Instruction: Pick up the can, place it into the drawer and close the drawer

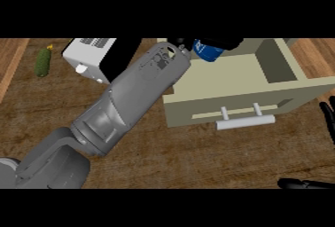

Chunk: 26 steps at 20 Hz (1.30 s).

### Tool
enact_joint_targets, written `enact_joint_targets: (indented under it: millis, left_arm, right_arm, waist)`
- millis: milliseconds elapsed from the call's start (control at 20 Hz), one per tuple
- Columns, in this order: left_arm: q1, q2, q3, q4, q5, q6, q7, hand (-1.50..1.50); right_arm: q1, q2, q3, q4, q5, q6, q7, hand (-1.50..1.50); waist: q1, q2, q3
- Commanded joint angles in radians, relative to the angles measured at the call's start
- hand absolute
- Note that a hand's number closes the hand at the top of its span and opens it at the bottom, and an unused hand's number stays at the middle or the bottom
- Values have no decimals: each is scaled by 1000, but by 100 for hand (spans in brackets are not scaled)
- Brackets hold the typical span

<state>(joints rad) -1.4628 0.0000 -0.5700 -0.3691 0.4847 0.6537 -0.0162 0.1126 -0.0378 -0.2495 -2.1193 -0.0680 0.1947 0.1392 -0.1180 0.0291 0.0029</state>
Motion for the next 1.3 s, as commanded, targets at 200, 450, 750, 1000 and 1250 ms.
enact_joint_targets:
  millis: [200,450,750,1000,1250]
  left_arm:
    - [32,0,-39,14,45,69,-29,-150]
    - [60,0,-65,19,56,113,-63,-150]
    - [4,0,-62,6,103,123,-12,-150]
    - [55,0,-43,-21,148,129,-75,-150]
    - [64,0,-22,-30,198,131,-104,-150]
  right_arm:
    - [-17,-4,21,-14,2,2,28,-150]
    - [-6,-2,8,-18,4,1,-4,-150]
    - [-5,-26,16,-63,44,3,5,-150]
    - [-40,-93,37,-111,198,1,-30,-150]
    - [-52,-139,65,-119,269,32,-92,-150]
  waist:
    - [-16,6,0]
    - [-18,7,0]
    - [-8,-3,-1]
    - [4,2,-2]
    - [4,2,-2]
